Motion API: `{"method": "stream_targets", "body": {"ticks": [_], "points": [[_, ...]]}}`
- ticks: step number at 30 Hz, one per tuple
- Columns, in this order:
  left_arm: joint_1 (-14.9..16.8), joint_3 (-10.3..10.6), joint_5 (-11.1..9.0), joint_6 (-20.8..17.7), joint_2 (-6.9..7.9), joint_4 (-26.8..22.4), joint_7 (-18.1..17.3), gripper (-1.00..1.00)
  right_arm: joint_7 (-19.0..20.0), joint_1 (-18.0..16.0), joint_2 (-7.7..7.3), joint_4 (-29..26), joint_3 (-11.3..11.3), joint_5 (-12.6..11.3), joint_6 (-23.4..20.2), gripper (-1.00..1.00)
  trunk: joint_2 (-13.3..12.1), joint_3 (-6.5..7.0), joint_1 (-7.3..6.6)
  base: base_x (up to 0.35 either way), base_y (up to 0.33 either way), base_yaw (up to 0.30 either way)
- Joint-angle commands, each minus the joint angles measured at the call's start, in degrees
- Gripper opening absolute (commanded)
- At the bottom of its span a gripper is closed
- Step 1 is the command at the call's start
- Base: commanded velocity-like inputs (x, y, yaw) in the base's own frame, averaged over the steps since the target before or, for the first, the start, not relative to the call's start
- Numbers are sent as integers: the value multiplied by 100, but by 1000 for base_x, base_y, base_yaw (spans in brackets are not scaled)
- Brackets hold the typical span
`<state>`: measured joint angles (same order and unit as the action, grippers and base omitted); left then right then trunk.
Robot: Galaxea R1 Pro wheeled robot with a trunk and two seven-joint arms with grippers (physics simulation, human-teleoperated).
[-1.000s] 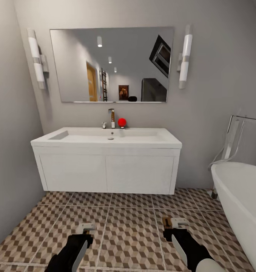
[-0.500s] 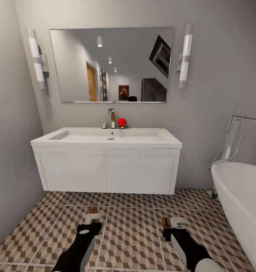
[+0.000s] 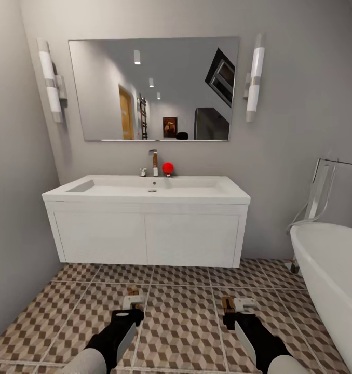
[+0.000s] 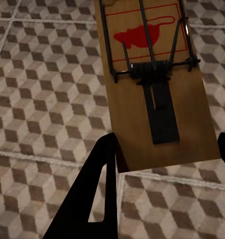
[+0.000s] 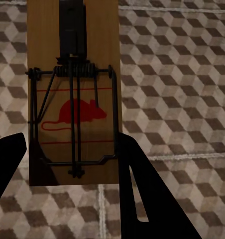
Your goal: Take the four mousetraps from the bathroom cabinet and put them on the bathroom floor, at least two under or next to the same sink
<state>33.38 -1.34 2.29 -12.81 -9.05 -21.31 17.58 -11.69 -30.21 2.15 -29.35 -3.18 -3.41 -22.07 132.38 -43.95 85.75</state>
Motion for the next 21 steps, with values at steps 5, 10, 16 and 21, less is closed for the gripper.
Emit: {"method": "stream_targets", "body": {"ticks": [5, 10, 16, 21], "points": [[17, -20, 4, 9, -3, -59, 3, -100, -44, -2, -7, -8, -38, -37, -34, -100, 3, -7, -1, 0, 0, 0], [19, -32, 3, 18, -5, -116, 5, -100, -44, -2, -11, 19, -34, -32, -56, -100, 3, -7, -1, 0, 0, 0], [19, -46, 0, 23, -14, -126, 5, -100, -51, -2, -16, 25, -34, -32, -85, -100, 3, -7, -1, 0, 0, 0], [19, -49, 4, 24, -17, -127, 8, -100, -49, -2, -13, 21, -34, -29, -86, -100, 3, -7, -1, 0, 0, 0]]}}
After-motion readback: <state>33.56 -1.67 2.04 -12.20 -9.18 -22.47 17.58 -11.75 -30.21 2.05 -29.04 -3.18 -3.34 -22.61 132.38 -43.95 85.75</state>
